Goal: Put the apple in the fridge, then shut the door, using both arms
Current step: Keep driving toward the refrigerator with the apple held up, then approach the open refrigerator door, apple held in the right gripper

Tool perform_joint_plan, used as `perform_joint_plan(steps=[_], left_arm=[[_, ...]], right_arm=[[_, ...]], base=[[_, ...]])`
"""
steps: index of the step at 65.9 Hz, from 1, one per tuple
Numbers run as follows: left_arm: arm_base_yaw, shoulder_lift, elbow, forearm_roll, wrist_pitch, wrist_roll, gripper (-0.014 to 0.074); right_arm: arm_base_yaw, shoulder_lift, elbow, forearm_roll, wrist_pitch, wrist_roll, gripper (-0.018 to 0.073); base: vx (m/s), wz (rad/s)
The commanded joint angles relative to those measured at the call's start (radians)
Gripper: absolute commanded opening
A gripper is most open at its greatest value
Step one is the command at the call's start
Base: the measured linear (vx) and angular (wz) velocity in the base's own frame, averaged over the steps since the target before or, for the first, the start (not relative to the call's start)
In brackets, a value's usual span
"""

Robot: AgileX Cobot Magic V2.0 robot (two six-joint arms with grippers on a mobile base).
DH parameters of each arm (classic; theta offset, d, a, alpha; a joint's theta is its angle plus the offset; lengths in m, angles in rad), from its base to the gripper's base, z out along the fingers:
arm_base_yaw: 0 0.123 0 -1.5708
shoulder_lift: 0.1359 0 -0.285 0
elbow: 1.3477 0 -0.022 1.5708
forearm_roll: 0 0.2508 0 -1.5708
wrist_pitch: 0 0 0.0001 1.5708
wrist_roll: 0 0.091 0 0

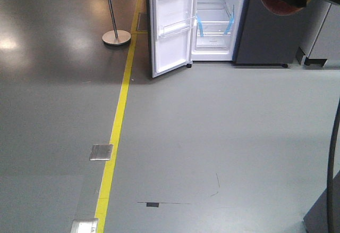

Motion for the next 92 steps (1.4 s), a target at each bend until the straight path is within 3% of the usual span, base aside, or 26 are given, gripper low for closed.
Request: perform_joint_plan(steps=[1, 92], left_arm=[[-0.006, -0.006, -0.020, -0.006, -0.073, 0.000, -0.0006], [-0.006, -0.006, -0.020, -0.006, -0.073, 0.000, -0.0006]], right_arm=[[-0.003, -0.030, -0.032, 0.038, -0.061, -0.005, 0.0122], [-0.003, -0.030, -0.032, 0.038, -0.061, -0.005, 0.0122]], base=[[0.10, 0.02], [0.10, -0.01]])
